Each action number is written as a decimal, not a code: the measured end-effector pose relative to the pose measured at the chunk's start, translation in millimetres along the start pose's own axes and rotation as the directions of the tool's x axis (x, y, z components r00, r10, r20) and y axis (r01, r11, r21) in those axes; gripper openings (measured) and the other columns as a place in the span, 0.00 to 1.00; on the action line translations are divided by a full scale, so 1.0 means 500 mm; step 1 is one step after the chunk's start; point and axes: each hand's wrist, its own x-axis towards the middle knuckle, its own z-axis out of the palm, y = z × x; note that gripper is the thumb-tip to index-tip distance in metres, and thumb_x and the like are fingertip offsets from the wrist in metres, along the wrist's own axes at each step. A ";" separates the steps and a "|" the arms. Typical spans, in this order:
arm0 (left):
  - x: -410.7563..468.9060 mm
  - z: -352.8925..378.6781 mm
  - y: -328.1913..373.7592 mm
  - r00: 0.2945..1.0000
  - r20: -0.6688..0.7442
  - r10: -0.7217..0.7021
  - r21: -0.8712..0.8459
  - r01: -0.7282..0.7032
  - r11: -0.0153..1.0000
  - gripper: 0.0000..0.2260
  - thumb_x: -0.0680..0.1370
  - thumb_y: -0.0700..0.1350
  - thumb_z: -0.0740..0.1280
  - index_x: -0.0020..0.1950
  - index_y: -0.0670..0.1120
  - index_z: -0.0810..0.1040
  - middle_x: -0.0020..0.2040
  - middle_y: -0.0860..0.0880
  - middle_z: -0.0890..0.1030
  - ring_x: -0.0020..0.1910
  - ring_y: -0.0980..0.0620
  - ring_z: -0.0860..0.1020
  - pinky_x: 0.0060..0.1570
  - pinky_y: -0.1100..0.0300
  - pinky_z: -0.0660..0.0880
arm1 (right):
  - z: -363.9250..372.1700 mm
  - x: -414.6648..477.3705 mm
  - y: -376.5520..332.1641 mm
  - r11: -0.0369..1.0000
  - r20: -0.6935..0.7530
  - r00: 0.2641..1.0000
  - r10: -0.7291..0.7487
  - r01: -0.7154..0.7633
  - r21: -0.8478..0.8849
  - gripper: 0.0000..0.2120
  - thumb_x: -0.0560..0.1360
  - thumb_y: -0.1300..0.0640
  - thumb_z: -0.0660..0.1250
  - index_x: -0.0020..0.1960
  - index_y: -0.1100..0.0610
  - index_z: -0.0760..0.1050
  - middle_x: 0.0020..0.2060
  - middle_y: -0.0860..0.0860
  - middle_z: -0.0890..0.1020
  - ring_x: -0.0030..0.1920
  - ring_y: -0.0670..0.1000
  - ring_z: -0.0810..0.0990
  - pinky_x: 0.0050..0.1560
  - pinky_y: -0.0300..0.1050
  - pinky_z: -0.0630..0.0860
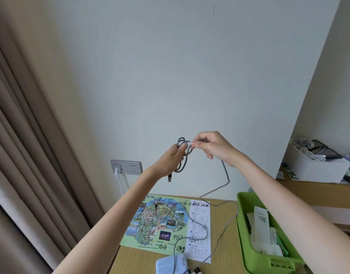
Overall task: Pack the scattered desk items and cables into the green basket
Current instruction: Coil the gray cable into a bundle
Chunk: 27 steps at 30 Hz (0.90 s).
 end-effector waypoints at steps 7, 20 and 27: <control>-0.014 0.017 0.011 0.971 0.221 0.086 0.147 -0.121 0.982 0.10 0.82 0.45 0.60 0.42 0.46 0.65 0.34 0.49 0.63 0.28 0.58 0.59 0.27 0.67 0.59 | 0.009 -0.001 0.013 0.997 -0.066 0.995 -0.077 0.075 -0.029 0.05 0.75 0.59 0.71 0.43 0.60 0.76 0.35 0.50 0.76 0.26 0.40 0.70 0.27 0.30 0.64; -0.010 0.027 0.001 0.981 0.192 -0.025 0.084 0.009 0.996 0.10 0.82 0.42 0.56 0.45 0.45 0.76 0.37 0.51 0.70 0.30 0.58 0.66 0.30 0.68 0.63 | -0.003 0.003 0.037 0.952 0.033 0.995 -0.094 0.100 -0.288 0.03 0.72 0.61 0.69 0.41 0.58 0.82 0.26 0.46 0.68 0.29 0.45 0.64 0.33 0.42 0.61; -0.036 0.020 0.002 0.952 0.305 0.028 -0.033 -0.019 0.999 0.12 0.84 0.48 0.56 0.50 0.44 0.76 0.36 0.52 0.68 0.32 0.56 0.66 0.35 0.65 0.66 | -0.017 0.003 0.029 0.995 0.133 0.990 0.037 -0.024 -0.098 0.08 0.70 0.62 0.66 0.34 0.64 0.77 0.25 0.47 0.71 0.26 0.43 0.66 0.27 0.34 0.61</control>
